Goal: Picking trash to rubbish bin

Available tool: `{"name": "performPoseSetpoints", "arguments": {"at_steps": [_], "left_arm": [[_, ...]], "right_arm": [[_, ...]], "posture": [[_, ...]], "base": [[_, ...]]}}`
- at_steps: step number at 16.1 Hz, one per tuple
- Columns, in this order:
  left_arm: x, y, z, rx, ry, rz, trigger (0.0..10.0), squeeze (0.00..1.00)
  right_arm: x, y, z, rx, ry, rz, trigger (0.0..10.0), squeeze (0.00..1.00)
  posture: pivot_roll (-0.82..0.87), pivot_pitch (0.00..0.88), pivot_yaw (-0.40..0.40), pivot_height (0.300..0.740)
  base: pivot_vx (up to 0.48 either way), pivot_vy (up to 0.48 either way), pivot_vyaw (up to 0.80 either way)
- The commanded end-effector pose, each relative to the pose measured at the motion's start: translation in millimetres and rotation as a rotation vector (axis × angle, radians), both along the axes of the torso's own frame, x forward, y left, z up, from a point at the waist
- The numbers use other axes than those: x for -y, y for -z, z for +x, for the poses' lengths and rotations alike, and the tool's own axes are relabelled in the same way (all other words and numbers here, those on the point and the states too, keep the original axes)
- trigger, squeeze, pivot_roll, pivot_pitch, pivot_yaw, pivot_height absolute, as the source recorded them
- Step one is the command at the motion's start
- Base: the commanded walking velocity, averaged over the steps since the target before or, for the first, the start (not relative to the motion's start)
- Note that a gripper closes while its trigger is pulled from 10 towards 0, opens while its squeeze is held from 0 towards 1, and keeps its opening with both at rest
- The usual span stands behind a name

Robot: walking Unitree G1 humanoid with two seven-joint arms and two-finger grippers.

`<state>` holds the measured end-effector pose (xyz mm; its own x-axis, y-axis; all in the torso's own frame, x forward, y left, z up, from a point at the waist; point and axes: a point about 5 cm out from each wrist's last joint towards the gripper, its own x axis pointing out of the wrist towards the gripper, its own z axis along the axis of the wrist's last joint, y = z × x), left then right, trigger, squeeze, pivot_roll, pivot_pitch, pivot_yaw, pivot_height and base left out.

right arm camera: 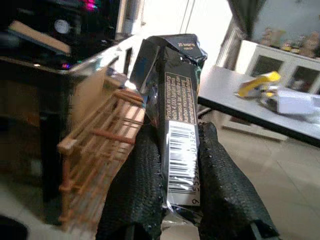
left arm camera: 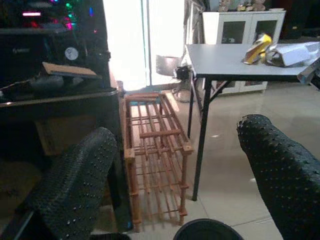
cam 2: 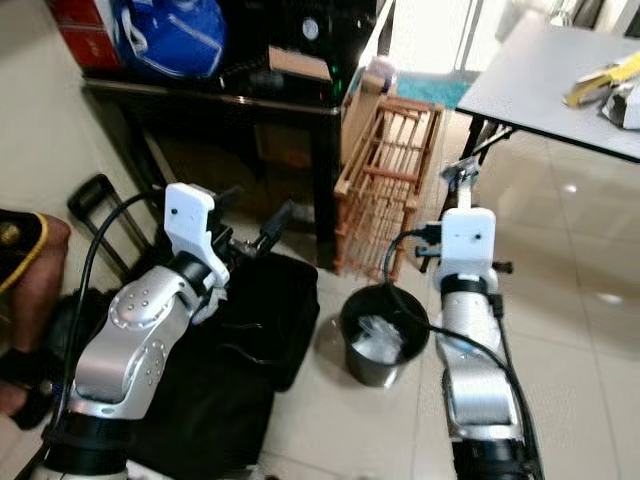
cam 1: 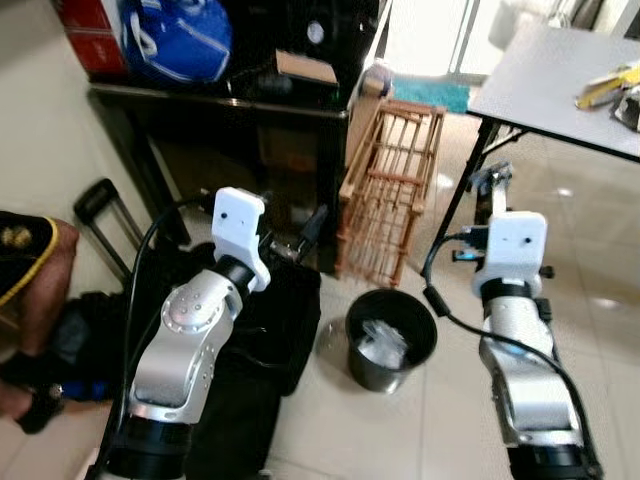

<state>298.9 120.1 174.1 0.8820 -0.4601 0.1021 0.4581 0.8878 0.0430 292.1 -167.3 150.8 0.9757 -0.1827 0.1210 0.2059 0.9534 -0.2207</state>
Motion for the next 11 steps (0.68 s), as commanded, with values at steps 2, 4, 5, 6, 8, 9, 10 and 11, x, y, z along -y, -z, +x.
{"name": "performPoseSetpoints", "arguments": {"at_steps": [2, 4, 5, 6, 8, 9, 10, 11], "left_arm": [[-0.5, -3.7, 0.2, 0.024, -0.007, 0.002, 10.0, 0.0], [0.1, -3.7, 0.1, 0.023, -0.006, -0.001, 10.0, 0.0], [0.4, -3.6, -0.1, 0.023, -0.007, -0.004, 10.0, 0.0], [0.6, -3.6, -0.2, 0.022, -0.007, -0.005, 10.0, 0.0], [1.2, -3.3, -0.6, 0.022, -0.005, -0.008, 10.0, 0.0], [2.2, -1.3, -1.2, 0.014, 0.002, 0.001, 10.0, 0.0], [3.2, -0.7, -1.7, 0.01, 0.014, -0.001, 10.0, 0.0], [3.9, -0.5, -1.9, 0.011, 0.018, -0.002, 10.0, 0.0]], "right_arm": [[0.1, -1.3, -0.5, 0.005, 0.002, -0.006, 10.0, 0.0], [-0.4, -1.3, -0.1, 0.005, 0.0, -0.007, 10.0, 0.0], [-1.0, -1.4, 0.0, 0.005, -0.003, -0.007, 10.0, 0.0], [-0.9, -1.4, 0.0, 0.004, -0.004, -0.009, 10.0, 0.0], [-0.6, -1.2, -0.3, 0.002, -0.006, -0.011, 10.0, 0.0], [-0.1, -1.1, -0.7, 0.0, -0.005, -0.013, 10.0, 0.0], [0.2, -1.2, -0.9, 0.0, -0.005, -0.014, 10.0, 0.0], [0.4, -1.2, -1.1, -0.001, -0.005, -0.015, 10.0, 0.0]], "posture": [[0.03, 0.073, 0.013, 0.74], [0.03, 0.074, 0.012, 0.74], [0.03, 0.076, 0.01, 0.74], [0.03, 0.076, 0.01, 0.74], [0.03, 0.077, 0.008, 0.74], [0.03, 0.077, 0.007, 0.74], [0.02, 0.078, 0.006, 0.74], [0.02, 0.078, 0.006, 0.74]], "base": [[0.0, 0.0, 0.0], [0.0, 0.0, 0.0], [0.0, 0.0, 0.0], [0.0, 0.0, 0.0], [0.0, 0.0, 0.0], [0.0, 0.0, 0.0], [0.0, -0.48, 0.0], [0.0, -0.48, 0.0]]}}
